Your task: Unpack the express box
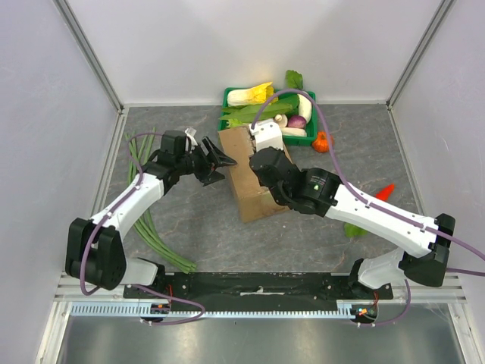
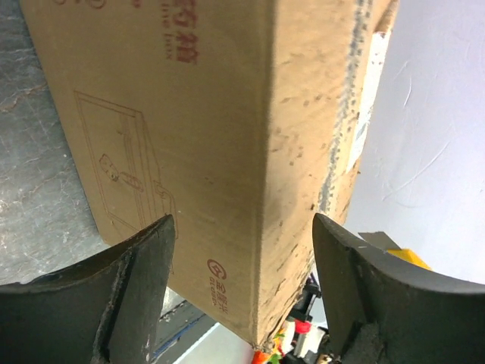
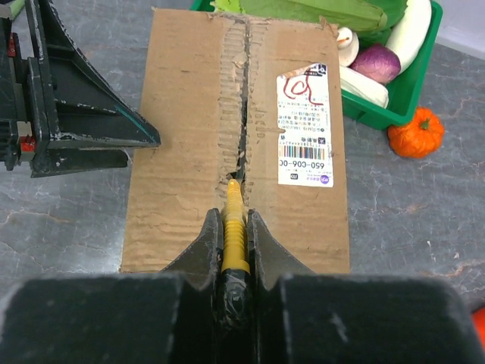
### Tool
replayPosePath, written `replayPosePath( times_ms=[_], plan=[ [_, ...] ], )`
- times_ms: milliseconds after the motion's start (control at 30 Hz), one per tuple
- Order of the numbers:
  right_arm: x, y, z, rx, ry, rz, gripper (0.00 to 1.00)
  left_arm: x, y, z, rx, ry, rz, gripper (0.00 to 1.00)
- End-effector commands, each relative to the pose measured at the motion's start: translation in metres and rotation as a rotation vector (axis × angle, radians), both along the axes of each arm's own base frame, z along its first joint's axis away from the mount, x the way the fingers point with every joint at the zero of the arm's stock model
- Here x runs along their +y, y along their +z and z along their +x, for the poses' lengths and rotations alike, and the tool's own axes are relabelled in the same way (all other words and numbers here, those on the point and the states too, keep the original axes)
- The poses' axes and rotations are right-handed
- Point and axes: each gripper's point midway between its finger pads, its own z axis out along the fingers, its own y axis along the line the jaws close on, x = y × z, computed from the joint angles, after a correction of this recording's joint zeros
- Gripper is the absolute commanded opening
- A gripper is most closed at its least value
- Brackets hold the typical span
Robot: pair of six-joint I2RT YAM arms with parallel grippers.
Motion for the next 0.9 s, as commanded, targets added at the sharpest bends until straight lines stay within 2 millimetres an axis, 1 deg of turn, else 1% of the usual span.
replayPosePath(
  times_ms=[0, 67, 100, 300, 400, 433, 533, 733, 867],
  plan=[
    [0.004, 0.018, 0.009, -0.067, -0.016, 0.03, 0.0, -0.002, 0.028, -0.004, -0.139, -0.095, 0.022, 0.79],
    [0.006, 0.01, 0.01, -0.063, -0.015, 0.012, 0.0, -0.001, 0.023, -0.008, -0.126, -0.093, 0.025, 0.78],
    [0.007, 0.01, 0.011, -0.067, -0.013, 0.011, 0.0, -0.001, 0.017, -0.012, -0.111, -0.093, 0.03, 0.78],
    [0.009, -0.011, 0.013, -0.048, -0.006, -0.029, 0.0, -0.006, 0.001, -0.023, -0.068, -0.119, 0.036, 0.76],
    [0.007, -0.021, 0.013, -0.035, -0.009, -0.046, 0.0, -0.009, -0.006, -0.026, -0.049, -0.127, 0.045, 0.75],
    [0.004, -0.027, 0.012, -0.028, -0.011, -0.058, 0.0, -0.009, -0.007, -0.026, -0.043, -0.128, 0.048, 0.75],
    [-0.002, -0.036, 0.011, -0.023, -0.023, -0.084, 0.0, -0.01, -0.013, -0.027, -0.024, -0.132, 0.06, 0.75],
    [-0.014, -0.04, 0.01, -0.037, -0.04, -0.122, 0.0, -0.006, -0.026, -0.028, 0.019, -0.125, 0.11, 0.72],
    [-0.016, -0.042, 0.006, -0.023, -0.025, -0.118, 0.0, -0.005, -0.03, -0.028, 0.045, -0.106, 0.116, 0.66]
  ],
)
